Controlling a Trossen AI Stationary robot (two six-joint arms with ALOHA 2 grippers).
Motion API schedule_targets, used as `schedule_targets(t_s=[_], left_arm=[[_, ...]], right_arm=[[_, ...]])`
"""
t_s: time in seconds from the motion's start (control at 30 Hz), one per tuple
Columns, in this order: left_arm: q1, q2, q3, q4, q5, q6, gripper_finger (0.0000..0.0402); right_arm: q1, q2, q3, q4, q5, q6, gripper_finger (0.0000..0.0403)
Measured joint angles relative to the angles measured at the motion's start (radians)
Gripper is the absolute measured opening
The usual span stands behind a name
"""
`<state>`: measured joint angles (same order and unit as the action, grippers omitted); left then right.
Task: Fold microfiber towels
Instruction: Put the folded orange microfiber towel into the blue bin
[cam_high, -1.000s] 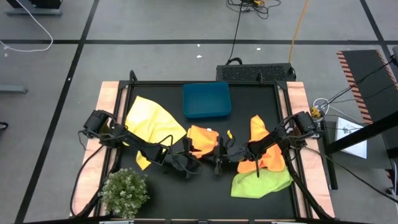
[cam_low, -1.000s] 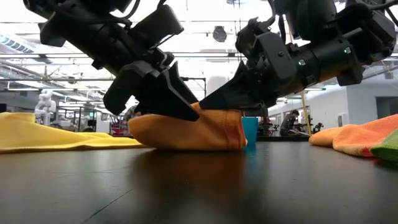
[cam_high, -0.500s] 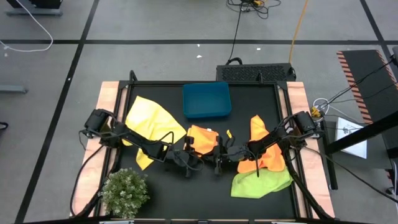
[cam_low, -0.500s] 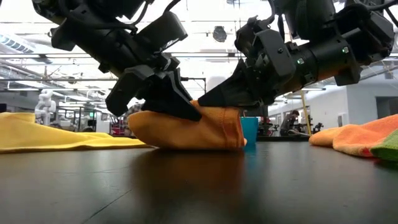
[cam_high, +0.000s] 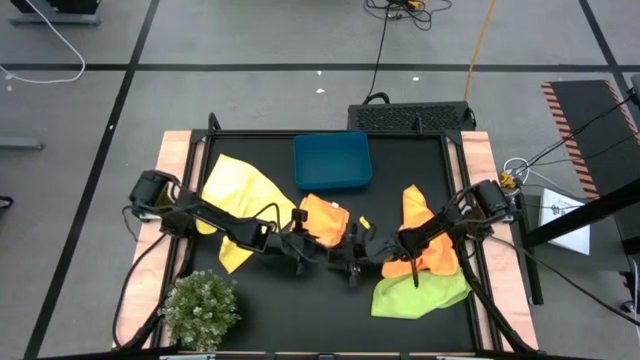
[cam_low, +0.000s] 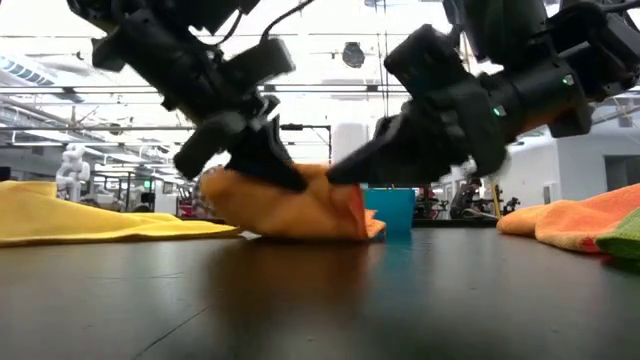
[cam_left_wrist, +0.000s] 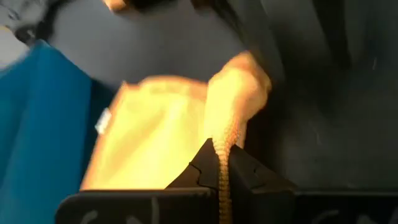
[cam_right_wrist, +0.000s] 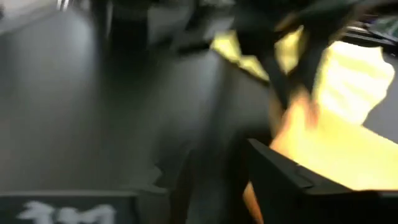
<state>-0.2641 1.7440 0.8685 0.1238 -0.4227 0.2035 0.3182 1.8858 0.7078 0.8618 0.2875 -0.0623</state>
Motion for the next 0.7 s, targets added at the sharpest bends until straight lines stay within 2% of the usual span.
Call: schedule_targets(t_s=[0.17, 0.3, 0.4, 0.53, 0.7], left_arm=[[0.002, -0.079, 0.001, -0.042, -0.005, 0.008, 0.0003], [0.003, -0.120, 0.001, -0.069, -0.013, 0.027, 0.0003], [0.005, -0.138, 0.001, -0.101, -0.023, 0.028, 0.0002], [0.011, -0.142, 0.000, -0.126, -0.023, 0.022, 0.0002], [0.014, -0.144, 0.001, -0.135, -0.023, 0.001, 0.0001]], right_arm=[[0.014, 0.000, -0.001, -0.103, 0.109, -0.120, 0.0194], [0.017, 0.000, -0.001, -0.064, 0.266, -0.182, 0.0223], [0.023, -0.002, 0.000, -0.037, 0.336, -0.217, 0.0244], [0.047, -0.024, -0.001, -0.076, 0.368, -0.196, 0.0264], [0.069, -0.086, 0.000, -0.158, 0.405, -0.136, 0.0269]])
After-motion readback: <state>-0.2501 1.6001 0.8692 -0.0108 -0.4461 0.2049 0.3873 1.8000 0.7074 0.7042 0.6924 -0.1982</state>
